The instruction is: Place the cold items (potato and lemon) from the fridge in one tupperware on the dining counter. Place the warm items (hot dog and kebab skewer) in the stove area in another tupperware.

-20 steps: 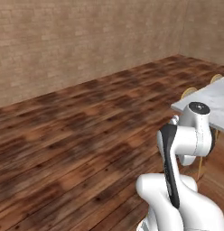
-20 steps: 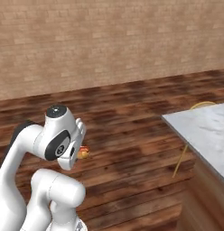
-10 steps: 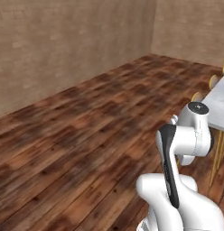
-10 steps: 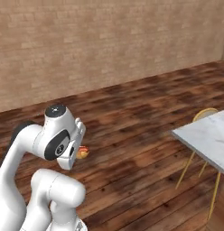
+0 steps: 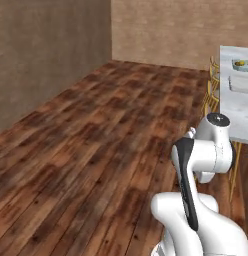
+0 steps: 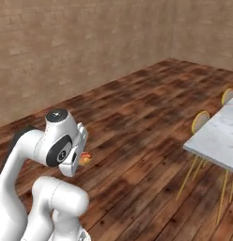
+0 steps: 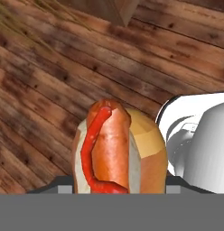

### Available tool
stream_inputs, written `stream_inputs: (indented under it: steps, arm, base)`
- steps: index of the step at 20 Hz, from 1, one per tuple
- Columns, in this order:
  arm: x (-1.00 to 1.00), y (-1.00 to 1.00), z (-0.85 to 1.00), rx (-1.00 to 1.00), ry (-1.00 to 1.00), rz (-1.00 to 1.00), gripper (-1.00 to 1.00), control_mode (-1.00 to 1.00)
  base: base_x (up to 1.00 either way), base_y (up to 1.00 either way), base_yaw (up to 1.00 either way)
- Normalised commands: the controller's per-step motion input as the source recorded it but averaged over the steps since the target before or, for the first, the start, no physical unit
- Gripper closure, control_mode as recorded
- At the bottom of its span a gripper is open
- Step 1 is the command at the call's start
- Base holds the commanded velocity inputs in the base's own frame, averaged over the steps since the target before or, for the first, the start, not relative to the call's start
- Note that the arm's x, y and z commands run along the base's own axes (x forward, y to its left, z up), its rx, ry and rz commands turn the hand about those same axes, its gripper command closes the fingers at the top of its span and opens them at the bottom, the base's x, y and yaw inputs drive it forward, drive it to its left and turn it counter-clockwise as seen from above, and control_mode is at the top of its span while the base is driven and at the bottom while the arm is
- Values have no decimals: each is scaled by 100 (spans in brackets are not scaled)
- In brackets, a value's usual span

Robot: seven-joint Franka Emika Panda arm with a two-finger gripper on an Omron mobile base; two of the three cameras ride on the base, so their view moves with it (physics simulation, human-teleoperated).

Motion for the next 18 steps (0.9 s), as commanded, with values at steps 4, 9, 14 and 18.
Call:
stream_inputs:
  steps: [4, 9, 14, 18]
  arm:
    - [0, 0, 0, 0, 0, 0, 100, 100]
    - [0, 0, 0, 0, 0, 0, 100, 100]
    - [0, 0, 0, 0, 0, 0, 100, 100]
    - [0, 0, 0, 0, 0, 0, 100, 100]
  base:
    - [81, 77, -62]
    - [67, 72, -66]
    - [55, 66, -69]
    - [52, 57, -72]
